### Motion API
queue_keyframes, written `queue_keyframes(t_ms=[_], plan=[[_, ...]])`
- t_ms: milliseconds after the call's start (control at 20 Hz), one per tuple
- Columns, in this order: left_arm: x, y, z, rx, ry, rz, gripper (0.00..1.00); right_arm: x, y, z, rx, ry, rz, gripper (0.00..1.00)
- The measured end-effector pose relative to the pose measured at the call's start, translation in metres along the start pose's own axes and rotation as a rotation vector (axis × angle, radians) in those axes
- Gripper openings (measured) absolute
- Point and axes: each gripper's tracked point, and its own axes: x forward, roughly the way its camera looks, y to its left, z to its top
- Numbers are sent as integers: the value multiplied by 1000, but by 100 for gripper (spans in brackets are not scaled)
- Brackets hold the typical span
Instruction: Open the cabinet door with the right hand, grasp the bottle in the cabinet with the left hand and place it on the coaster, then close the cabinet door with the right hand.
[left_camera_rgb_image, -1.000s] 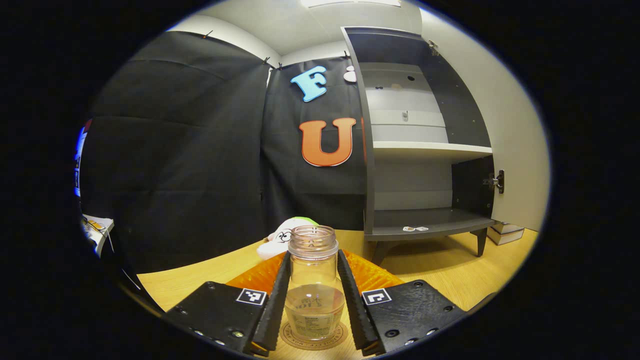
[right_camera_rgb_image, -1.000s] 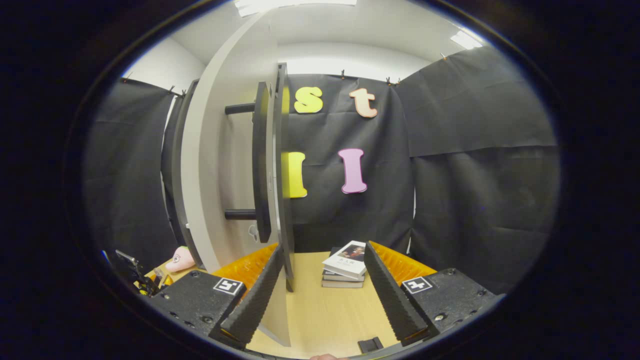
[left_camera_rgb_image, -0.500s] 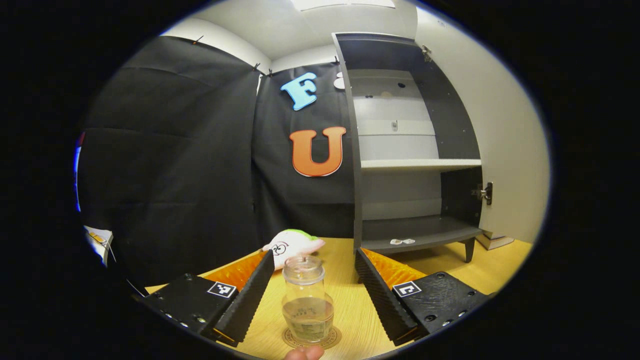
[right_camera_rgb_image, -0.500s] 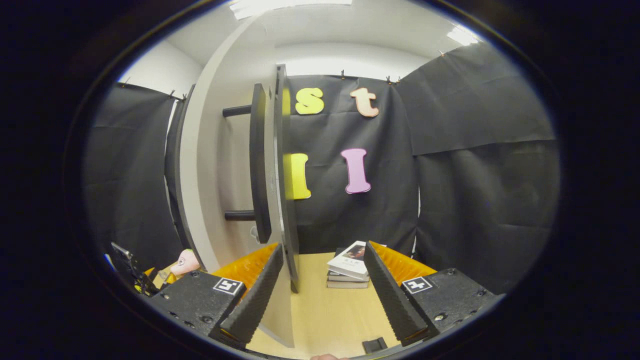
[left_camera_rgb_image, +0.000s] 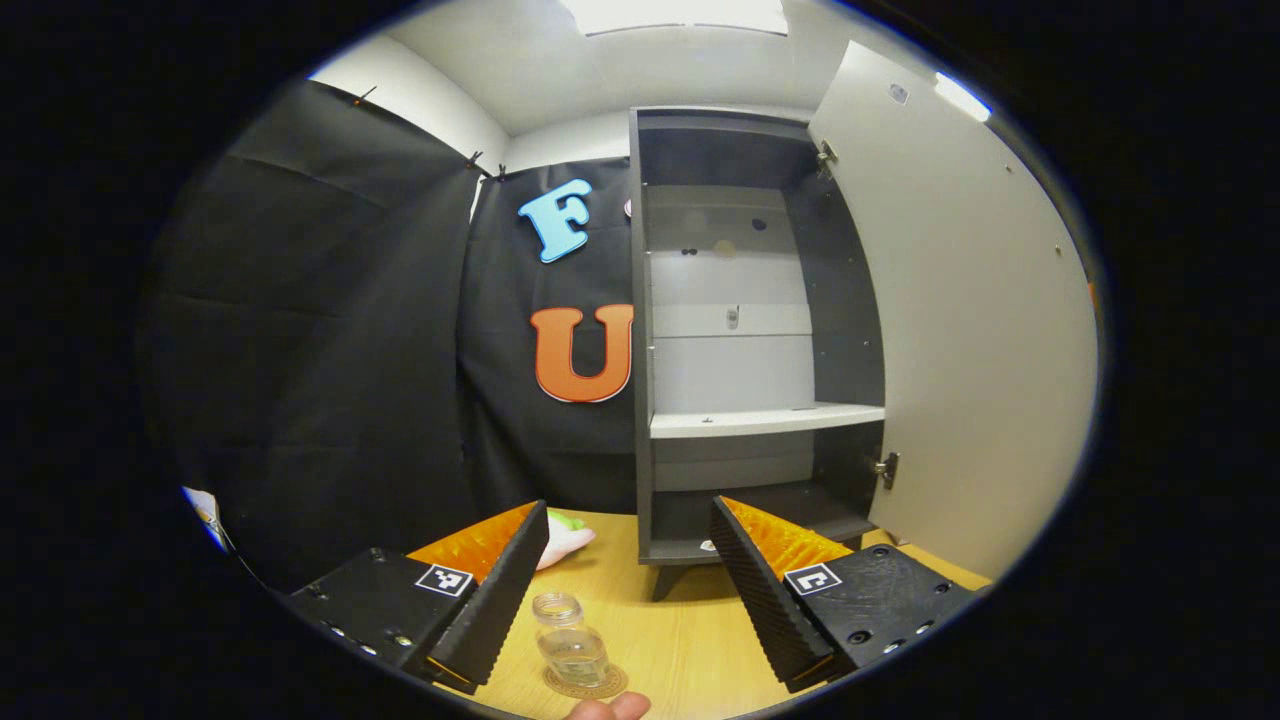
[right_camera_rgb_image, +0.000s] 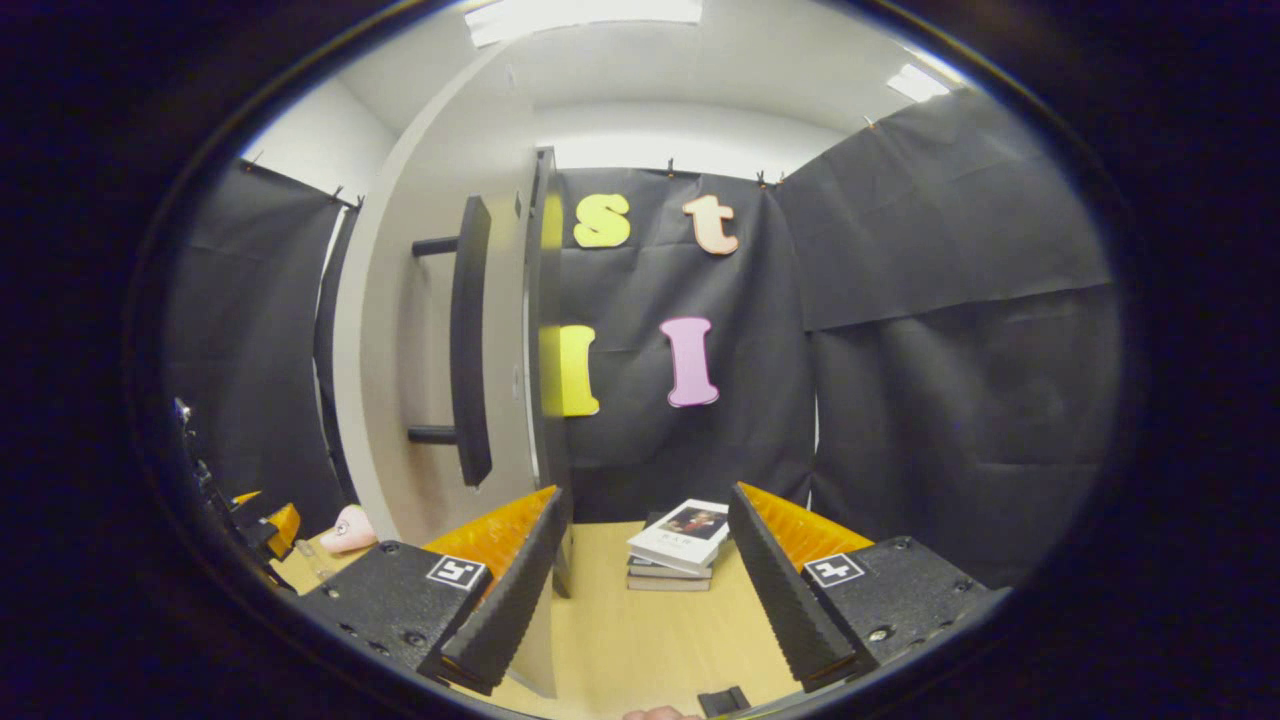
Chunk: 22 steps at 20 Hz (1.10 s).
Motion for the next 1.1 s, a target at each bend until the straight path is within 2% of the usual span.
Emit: queue_keyframes(t_ms=[150,350,400,450,600,850,950,1100], plan=[[-9,-12,14,3,24,-28,97,10,-9,20,33,-41,-5,98],[-19,-23,29,22,-2,-60,97,16,-10,35,91,-73,11,97],[-22,-25,31,26,-8,-61,100,17,-7,39,95,-82,21,97],[-24,-26,32,27,-13,-63,97,17,-4,42,91,-90,31,97],[-28,-31,31,21,-10,-76,97,15,14,50,48,-103,85,100],[-32,-29,25,9,5,-77,97,9,20,56,-69,-110,48,98],[-35,-27,23,7,9,-76,97,9,20,56,-82,-105,38,94],[-37,-25,17,7,19,-73,97,8,24,55,-67,-96,42,94]])
